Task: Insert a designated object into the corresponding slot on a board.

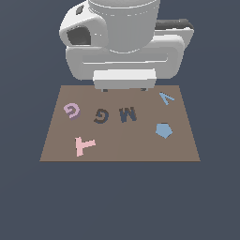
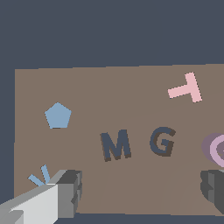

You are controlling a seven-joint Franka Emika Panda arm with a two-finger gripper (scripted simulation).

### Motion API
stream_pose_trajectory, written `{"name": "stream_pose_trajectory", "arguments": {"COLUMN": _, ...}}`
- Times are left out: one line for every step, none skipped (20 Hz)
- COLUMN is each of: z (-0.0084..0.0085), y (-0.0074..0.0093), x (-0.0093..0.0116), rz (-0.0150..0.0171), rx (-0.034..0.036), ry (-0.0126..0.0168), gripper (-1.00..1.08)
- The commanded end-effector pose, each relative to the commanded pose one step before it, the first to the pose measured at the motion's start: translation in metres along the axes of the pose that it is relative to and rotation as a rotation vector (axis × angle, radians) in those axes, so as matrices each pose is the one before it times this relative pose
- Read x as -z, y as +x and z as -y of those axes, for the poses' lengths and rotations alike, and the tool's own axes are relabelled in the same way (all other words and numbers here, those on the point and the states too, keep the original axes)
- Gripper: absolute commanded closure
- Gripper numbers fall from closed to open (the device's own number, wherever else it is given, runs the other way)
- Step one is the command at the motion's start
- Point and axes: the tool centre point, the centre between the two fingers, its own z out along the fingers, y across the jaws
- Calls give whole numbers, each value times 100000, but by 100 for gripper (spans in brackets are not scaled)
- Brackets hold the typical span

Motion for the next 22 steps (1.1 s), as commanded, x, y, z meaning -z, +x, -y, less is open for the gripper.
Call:
{"name": "stream_pose_trajectory", "arguments": {"z": -1, "y": 0, "x": 0, "rz": 0, "rx": 0, "ry": 0, "gripper": -92}}
{"name": "stream_pose_trajectory", "arguments": {"z": 2, "y": -7, "x": -10, "rz": 3, "rx": 69, "ry": -4, "gripper": -92}}
{"name": "stream_pose_trajectory", "arguments": {"z": -49, "y": -20, "x": -27, "rz": 7, "rx": 119, "ry": -4, "gripper": -92}}
{"name": "stream_pose_trajectory", "arguments": {"z": -57, "y": -34, "x": -47, "rz": 14, "rx": 239, "ry": -9, "gripper": -92}}
{"name": "stream_pose_trajectory", "arguments": {"z": -83, "y": -47, "x": -66, "rz": 19, "rx": 330, "ry": -12, "gripper": -92}}
{"name": "stream_pose_trajectory", "arguments": {"z": -110, "y": -60, "x": -84, "rz": 25, "rx": 419, "ry": -15, "gripper": -92}}
{"name": "stream_pose_trajectory", "arguments": {"z": -132, "y": -73, "x": -103, "rz": 30, "rx": 516, "ry": -19, "gripper": -92}}
{"name": "stream_pose_trajectory", "arguments": {"z": -153, "y": -86, "x": -122, "rz": 36, "rx": 612, "ry": -22, "gripper": -92}}
{"name": "stream_pose_trajectory", "arguments": {"z": -177, "y": -99, "x": -140, "rz": 42, "rx": 706, "ry": -26, "gripper": -92}}
{"name": "stream_pose_trajectory", "arguments": {"z": -203, "y": -112, "x": -159, "rz": 47, "rx": 794, "ry": -29, "gripper": -92}}
{"name": "stream_pose_trajectory", "arguments": {"z": -226, "y": -125, "x": -177, "rz": 52, "rx": 888, "ry": -32, "gripper": -92}}
{"name": "stream_pose_trajectory", "arguments": {"z": -247, "y": -138, "x": -196, "rz": 58, "rx": 984, "ry": -36, "gripper": -92}}
{"name": "stream_pose_trajectory", "arguments": {"z": -273, "y": -150, "x": -214, "rz": 63, "rx": 1072, "ry": -39, "gripper": -92}}
{"name": "stream_pose_trajectory", "arguments": {"z": -297, "y": -163, "x": -233, "rz": 68, "rx": 1164, "ry": -42, "gripper": -92}}
{"name": "stream_pose_trajectory", "arguments": {"z": -319, "y": -175, "x": -251, "rz": 74, "rx": 1257, "ry": -45, "gripper": -92}}
{"name": "stream_pose_trajectory", "arguments": {"z": -344, "y": -187, "x": -269, "rz": 79, "rx": 1346, "ry": -49, "gripper": -92}}
{"name": "stream_pose_trajectory", "arguments": {"z": -367, "y": -199, "x": -288, "rz": 84, "rx": 1438, "ry": -52, "gripper": -92}}
{"name": "stream_pose_trajectory", "arguments": {"z": -391, "y": -211, "x": -306, "rz": 90, "rx": 1530, "ry": -55, "gripper": -92}}
{"name": "stream_pose_trajectory", "arguments": {"z": -415, "y": -223, "x": -325, "rz": 95, "rx": 1621, "ry": -58, "gripper": -92}}
{"name": "stream_pose_trajectory", "arguments": {"z": -439, "y": -235, "x": -343, "rz": 100, "rx": 1713, "ry": -62, "gripper": -92}}
{"name": "stream_pose_trajectory", "arguments": {"z": -464, "y": -247, "x": -362, "rz": 105, "rx": 1804, "ry": -65, "gripper": -92}}
{"name": "stream_pose_trajectory", "arguments": {"z": -489, "y": -258, "x": -381, "rz": 111, "rx": 1898, "ry": -69, "gripper": -92}}
